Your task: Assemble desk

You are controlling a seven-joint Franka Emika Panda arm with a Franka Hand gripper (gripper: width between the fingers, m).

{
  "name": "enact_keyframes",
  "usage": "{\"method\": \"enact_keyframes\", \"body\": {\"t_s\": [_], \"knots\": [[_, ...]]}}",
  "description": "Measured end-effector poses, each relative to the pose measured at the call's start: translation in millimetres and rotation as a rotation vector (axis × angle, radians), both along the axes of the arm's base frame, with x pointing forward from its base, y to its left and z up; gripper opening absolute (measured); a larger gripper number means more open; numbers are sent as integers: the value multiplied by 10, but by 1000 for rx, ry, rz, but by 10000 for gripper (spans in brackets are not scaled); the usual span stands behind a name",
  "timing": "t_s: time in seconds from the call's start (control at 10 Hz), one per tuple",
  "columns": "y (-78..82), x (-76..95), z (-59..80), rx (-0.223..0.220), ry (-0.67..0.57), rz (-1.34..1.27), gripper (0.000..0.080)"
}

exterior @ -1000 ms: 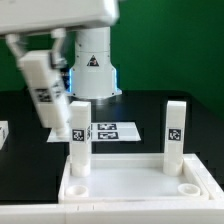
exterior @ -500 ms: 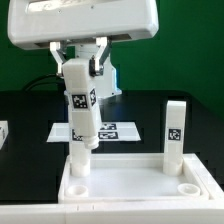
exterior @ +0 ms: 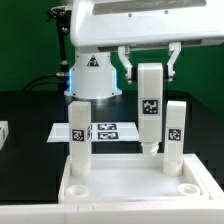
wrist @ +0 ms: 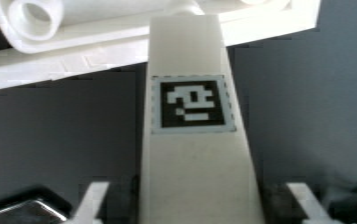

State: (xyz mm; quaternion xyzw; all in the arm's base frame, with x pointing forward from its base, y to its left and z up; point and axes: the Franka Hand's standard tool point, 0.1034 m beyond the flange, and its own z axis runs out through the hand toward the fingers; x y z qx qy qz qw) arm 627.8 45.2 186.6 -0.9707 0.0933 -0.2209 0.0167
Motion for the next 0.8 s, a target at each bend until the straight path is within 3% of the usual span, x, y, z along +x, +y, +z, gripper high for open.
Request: {"method": "enact_keyframes", "body": {"t_s": [0.2, 0.4, 0.5, 0.8], "knots": [[39, 2, -19, 3, -1, -8, 285], [486, 24, -213, -20, -26, 38, 285], [572, 34, -297, -33, -32, 57, 285], [589, 25, -330, -35, -37, 60, 285]]}}
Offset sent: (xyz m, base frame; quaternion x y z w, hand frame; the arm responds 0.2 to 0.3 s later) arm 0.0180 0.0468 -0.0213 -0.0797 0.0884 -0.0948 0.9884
